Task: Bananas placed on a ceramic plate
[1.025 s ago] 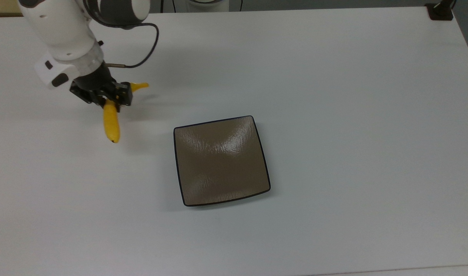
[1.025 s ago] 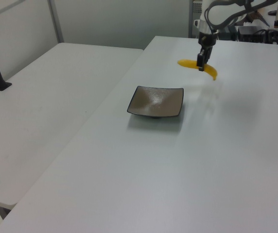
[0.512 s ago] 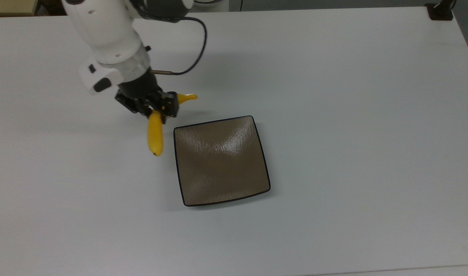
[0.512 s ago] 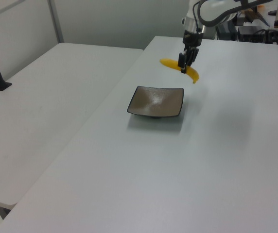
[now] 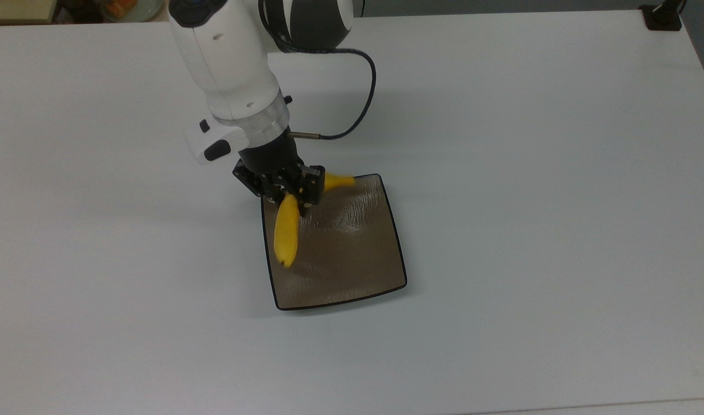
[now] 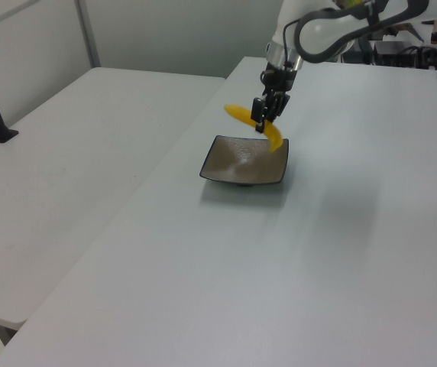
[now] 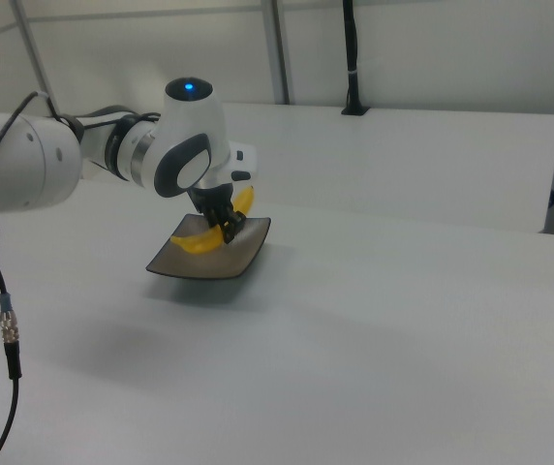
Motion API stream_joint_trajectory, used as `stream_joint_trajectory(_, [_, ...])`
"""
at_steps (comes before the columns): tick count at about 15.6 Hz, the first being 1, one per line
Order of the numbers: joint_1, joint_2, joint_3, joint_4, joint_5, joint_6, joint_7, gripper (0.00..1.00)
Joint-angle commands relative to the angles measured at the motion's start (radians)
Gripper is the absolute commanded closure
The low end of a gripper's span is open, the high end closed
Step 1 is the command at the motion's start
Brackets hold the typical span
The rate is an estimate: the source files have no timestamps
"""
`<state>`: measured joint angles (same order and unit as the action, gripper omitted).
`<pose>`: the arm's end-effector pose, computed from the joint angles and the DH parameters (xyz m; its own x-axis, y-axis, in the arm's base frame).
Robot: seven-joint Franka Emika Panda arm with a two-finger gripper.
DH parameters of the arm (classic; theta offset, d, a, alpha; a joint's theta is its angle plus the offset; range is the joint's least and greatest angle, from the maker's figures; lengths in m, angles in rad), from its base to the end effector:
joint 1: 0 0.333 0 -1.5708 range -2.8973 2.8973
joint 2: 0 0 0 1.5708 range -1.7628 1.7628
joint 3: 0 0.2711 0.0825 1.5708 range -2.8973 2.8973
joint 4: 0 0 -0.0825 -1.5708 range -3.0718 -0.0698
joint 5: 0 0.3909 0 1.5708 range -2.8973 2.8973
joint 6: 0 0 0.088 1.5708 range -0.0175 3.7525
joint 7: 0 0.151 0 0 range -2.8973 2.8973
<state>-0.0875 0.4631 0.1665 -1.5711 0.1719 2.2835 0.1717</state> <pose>0.7025 0.0542 0.3186 0.9527 -0.2353 0.1924 -0.1810 -0.9477 -0.2627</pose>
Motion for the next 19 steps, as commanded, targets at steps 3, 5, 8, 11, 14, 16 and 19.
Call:
stream_joint_trajectory(3, [0.012, 0.031, 0.008, 0.023, 0.014, 0.056, 0.04, 0.0])
stream_joint_trajectory(5, [0.011, 0.028, 0.008, 0.028, 0.014, 0.048, 0.041, 0.0])
stream_joint_trajectory(8, [0.008, 0.008, 0.008, 0.029, 0.005, 0.027, 0.034, 0.0])
stream_joint_trajectory(11, [0.017, -0.041, 0.01, 0.028, -0.047, -0.106, -0.015, 0.0])
stream_joint_trajectory(14, [0.018, -0.079, 0.016, 0.029, -0.089, -0.238, -0.057, 0.0])
stream_joint_trajectory(16, [0.02, -0.121, 0.016, 0.016, -0.115, -0.32, -0.109, 0.0])
stream_joint_trajectory(19, [0.023, -0.196, 0.016, -0.021, -0.178, -0.49, -0.17, 0.0])
